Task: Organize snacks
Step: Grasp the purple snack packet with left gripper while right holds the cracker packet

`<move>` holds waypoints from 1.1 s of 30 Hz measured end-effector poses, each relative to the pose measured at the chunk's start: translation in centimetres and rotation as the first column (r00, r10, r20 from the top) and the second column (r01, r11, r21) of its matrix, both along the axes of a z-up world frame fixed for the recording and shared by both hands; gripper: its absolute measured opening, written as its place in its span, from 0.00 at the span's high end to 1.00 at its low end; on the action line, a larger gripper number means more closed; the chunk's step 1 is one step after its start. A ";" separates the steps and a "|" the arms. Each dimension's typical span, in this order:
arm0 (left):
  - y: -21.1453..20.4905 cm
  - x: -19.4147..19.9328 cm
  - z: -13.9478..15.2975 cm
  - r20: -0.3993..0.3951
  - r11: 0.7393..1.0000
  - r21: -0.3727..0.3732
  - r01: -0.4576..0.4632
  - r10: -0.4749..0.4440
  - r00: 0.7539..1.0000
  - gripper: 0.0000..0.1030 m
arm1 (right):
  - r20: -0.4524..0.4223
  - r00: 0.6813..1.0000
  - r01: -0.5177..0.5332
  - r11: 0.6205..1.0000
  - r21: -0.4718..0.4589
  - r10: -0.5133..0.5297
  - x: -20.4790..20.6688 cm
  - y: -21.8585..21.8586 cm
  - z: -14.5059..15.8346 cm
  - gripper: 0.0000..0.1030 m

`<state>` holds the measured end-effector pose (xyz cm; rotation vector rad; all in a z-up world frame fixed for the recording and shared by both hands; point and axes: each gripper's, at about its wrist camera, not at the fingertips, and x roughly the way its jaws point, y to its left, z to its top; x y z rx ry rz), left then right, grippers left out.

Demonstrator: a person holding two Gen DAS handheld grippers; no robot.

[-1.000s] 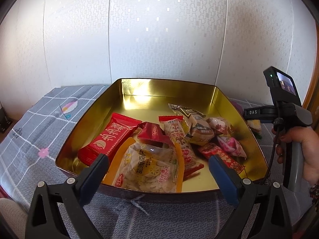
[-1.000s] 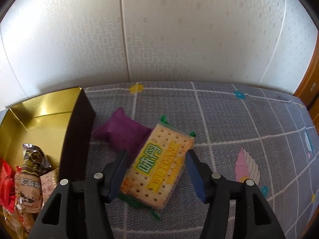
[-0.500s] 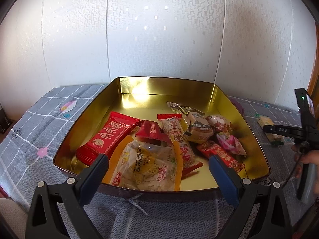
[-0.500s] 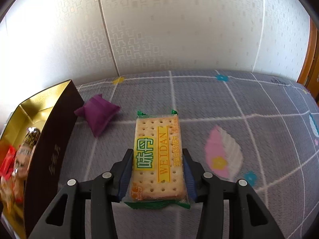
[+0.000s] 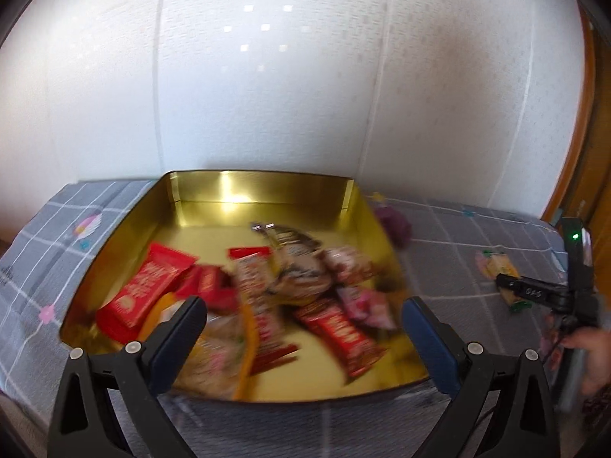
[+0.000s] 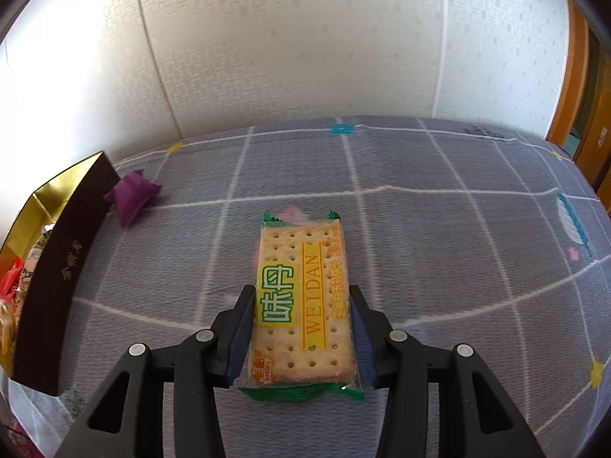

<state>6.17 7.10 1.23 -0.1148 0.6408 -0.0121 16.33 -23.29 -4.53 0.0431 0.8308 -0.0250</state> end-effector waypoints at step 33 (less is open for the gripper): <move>-13.8 22.9 -3.7 -0.369 0.994 0.033 -0.102 0.107 0.923 0.39 | -0.010 0.983 0.182 0.982 0.057 -0.182 -0.6 -4.4 0.3 0.54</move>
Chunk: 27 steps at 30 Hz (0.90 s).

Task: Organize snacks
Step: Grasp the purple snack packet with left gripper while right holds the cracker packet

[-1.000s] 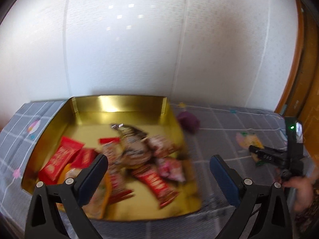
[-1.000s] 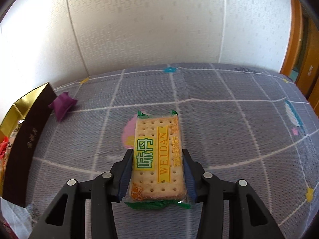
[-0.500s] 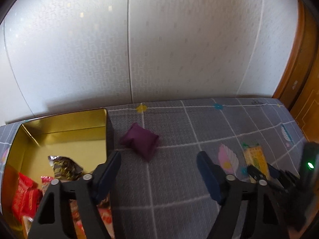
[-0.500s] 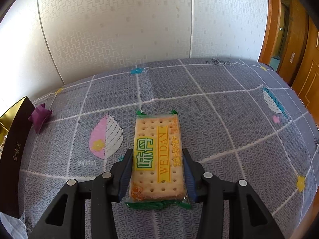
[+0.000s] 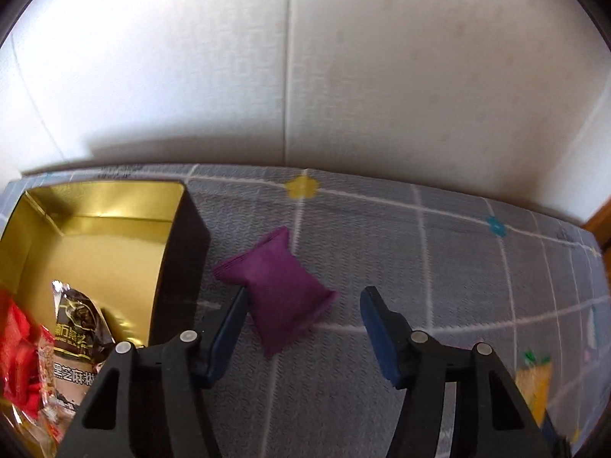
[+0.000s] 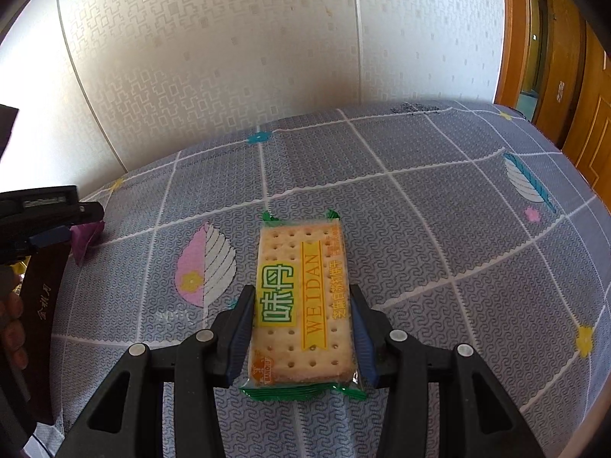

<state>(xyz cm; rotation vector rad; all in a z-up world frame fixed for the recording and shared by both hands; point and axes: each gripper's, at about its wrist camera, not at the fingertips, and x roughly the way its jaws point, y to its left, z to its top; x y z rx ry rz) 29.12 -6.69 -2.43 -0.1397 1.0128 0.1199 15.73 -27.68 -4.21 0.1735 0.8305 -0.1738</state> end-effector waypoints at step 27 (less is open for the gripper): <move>-1.8 -5.9 -0.9 0.097 0.971 0.162 0.177 -0.194 0.976 0.65 | 0.001 1.000 0.005 1.000 0.021 -0.005 0.0 -0.2 0.1 0.54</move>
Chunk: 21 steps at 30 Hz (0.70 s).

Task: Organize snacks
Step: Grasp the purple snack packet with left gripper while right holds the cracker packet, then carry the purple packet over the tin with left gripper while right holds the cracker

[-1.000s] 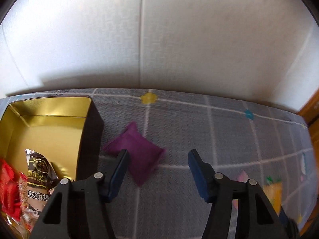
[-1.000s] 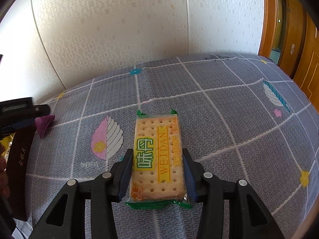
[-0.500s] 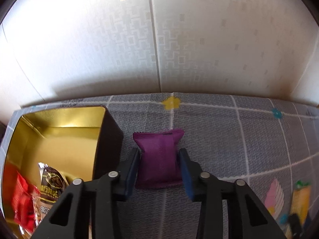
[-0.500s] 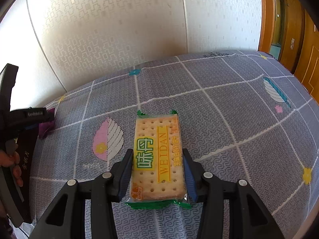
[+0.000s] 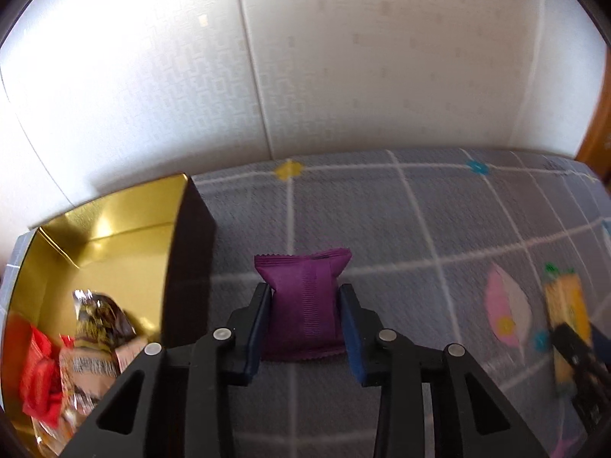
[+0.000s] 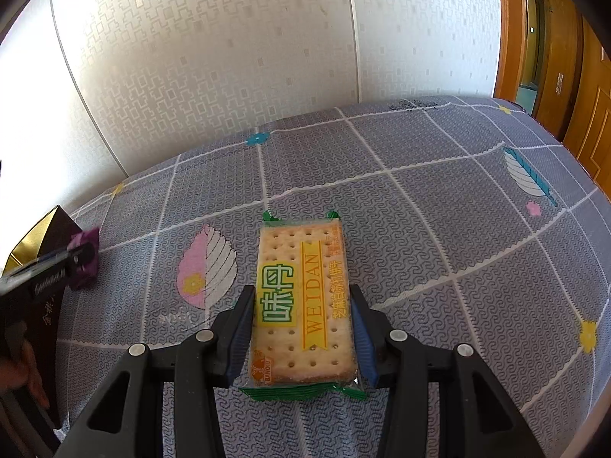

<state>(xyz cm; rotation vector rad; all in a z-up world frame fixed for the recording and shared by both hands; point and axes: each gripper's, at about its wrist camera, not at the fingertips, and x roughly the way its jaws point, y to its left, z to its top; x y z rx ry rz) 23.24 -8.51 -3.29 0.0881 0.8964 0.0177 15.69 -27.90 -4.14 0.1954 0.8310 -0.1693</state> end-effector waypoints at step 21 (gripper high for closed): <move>-3.2 0.2 -1.8 -0.007 0.993 -0.056 0.103 -0.104 0.995 0.60 | 0.001 1.000 0.001 1.000 -0.025 -0.001 0.1 0.4 -0.2 0.54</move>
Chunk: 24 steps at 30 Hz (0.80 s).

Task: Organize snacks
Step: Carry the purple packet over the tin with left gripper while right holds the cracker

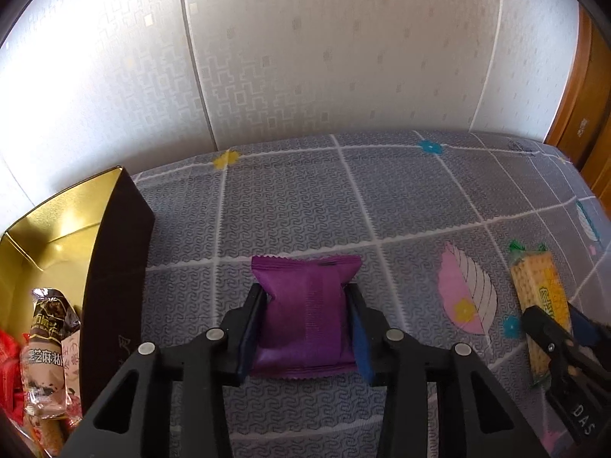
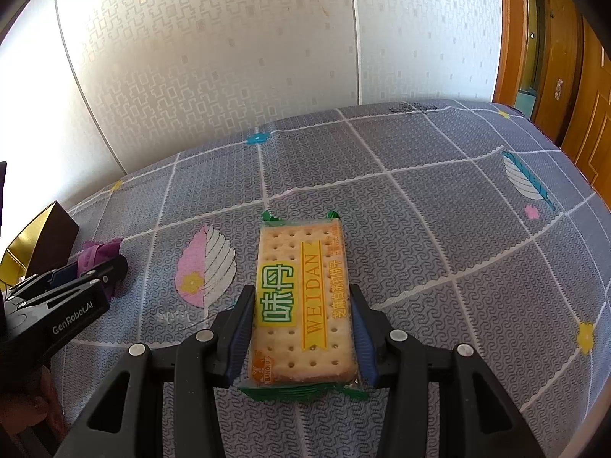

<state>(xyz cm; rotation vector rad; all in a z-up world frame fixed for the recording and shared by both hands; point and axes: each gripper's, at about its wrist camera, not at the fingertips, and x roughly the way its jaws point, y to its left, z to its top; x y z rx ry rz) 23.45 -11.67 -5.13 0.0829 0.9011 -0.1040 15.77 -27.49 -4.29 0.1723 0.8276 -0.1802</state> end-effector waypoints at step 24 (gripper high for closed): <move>1.2 -9.6 3.3 0.178 0.982 -0.106 0.156 -0.136 0.975 0.63 | 0.075 0.996 -0.047 0.999 -0.028 0.049 -0.7 1.5 0.6 0.54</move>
